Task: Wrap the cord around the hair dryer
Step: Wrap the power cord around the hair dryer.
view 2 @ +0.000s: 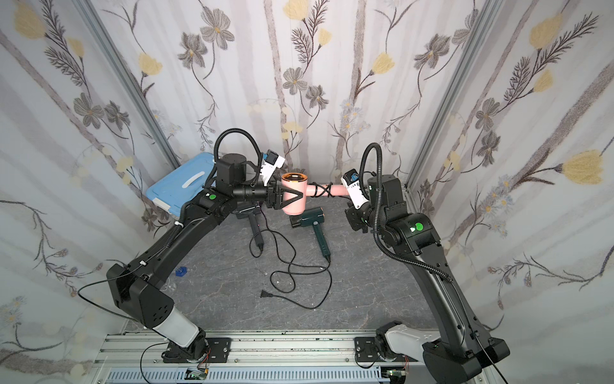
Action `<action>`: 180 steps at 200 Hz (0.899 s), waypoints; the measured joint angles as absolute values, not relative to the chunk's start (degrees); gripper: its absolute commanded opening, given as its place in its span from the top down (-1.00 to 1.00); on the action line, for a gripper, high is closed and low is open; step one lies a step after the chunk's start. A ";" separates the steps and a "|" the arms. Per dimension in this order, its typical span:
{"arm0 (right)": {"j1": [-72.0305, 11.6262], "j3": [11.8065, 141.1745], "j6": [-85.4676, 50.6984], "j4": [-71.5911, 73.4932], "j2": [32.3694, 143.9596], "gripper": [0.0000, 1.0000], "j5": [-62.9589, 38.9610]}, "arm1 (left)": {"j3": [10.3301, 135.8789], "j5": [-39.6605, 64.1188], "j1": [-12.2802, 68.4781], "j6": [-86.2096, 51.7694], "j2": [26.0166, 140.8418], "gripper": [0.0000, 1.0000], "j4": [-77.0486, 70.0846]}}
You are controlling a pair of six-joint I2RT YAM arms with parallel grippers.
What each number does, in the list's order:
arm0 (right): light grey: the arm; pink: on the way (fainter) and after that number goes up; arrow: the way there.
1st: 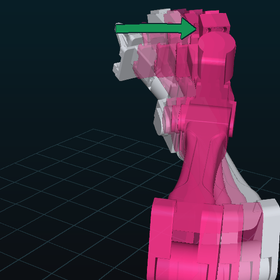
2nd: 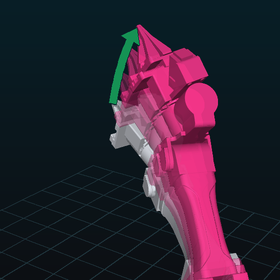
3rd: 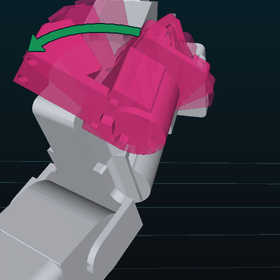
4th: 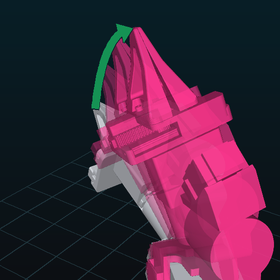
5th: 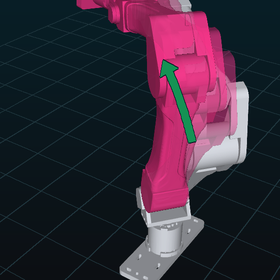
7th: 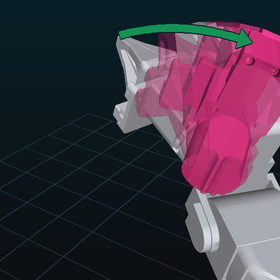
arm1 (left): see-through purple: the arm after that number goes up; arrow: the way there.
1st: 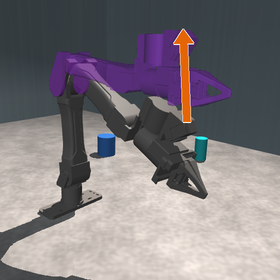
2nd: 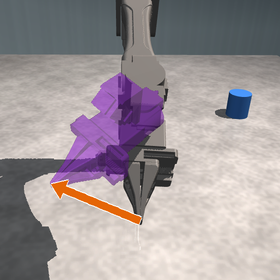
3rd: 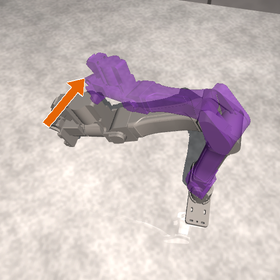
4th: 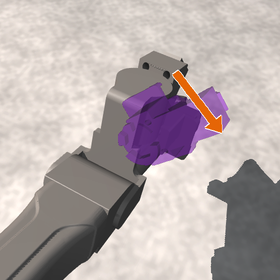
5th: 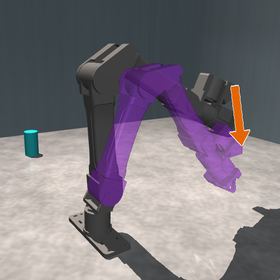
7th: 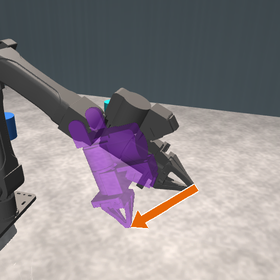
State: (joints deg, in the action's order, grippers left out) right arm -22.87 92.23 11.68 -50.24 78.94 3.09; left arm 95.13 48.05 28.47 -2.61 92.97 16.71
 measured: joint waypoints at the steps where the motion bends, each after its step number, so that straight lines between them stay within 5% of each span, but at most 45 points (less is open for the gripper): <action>1: -22.85 92.44 11.88 -50.30 79.07 0.83 3.27 | 95.13 48.05 28.47 -2.37 92.97 1.00 17.10; 61: -24.38 95.59 14.87 -52.01 84.01 0.72 5.34 | 93.03 45.87 29.04 2.83 92.18 1.00 23.70; 99: -25.12 89.43 14.33 -51.46 82.15 0.25 3.09 | 89.71 46.96 28.71 0.71 91.00 1.00 20.93; 137: -24.99 82.06 13.17 -47.64 76.88 0.10 1.85 | 89.54 48.53 27.49 -2.98 90.37 1.00 17.41; 180: -23.88 73.91 11.31 -40.05 72.03 -0.29 -1.23 | 89.54 49.69 27.44 -4.54 88.36 1.00 15.92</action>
